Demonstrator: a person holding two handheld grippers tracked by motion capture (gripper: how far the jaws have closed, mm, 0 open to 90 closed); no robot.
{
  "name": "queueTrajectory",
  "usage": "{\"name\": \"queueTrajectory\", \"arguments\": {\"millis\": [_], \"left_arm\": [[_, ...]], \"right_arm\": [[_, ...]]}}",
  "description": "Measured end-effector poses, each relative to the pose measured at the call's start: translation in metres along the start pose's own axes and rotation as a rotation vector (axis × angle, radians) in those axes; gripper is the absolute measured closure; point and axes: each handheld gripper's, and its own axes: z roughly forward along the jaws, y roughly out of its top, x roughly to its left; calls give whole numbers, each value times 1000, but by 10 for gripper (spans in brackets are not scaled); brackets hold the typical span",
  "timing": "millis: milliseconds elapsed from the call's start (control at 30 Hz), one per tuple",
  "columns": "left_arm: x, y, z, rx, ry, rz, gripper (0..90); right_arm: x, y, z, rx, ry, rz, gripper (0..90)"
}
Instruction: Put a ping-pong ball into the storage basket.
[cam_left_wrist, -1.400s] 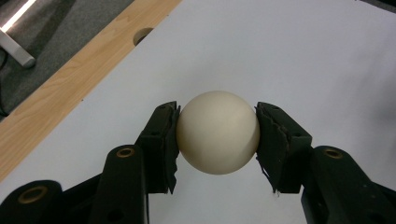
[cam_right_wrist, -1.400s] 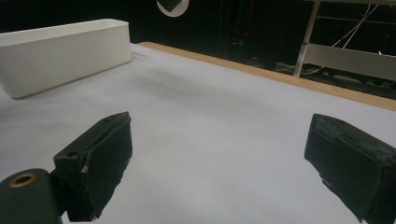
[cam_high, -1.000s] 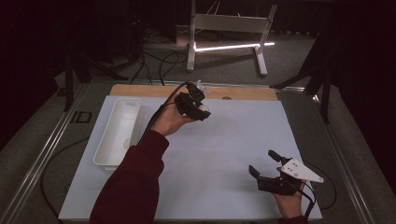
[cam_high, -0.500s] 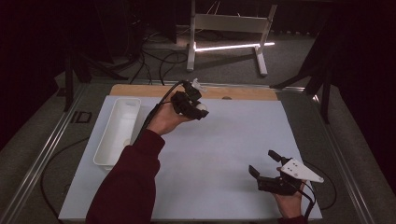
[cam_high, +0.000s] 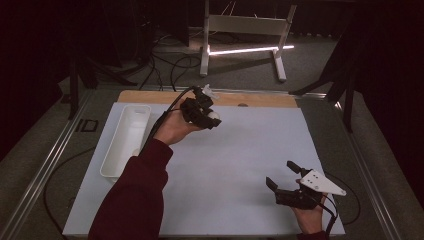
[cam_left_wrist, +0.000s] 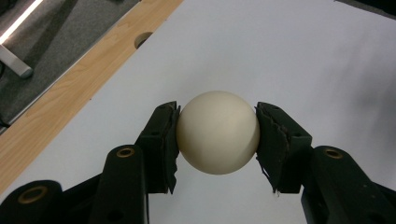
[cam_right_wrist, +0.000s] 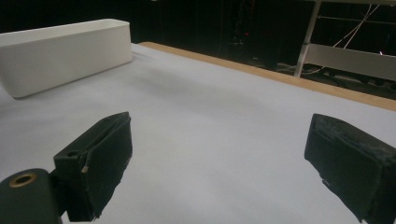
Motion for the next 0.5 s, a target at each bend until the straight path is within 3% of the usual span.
{"name": "queueTrajectory", "arguments": {"millis": [500], "left_arm": [[1, -5, -9, -1, -9, 14, 517]], "right_arm": [[0, 0, 0, 0, -2, -1, 72]]}}
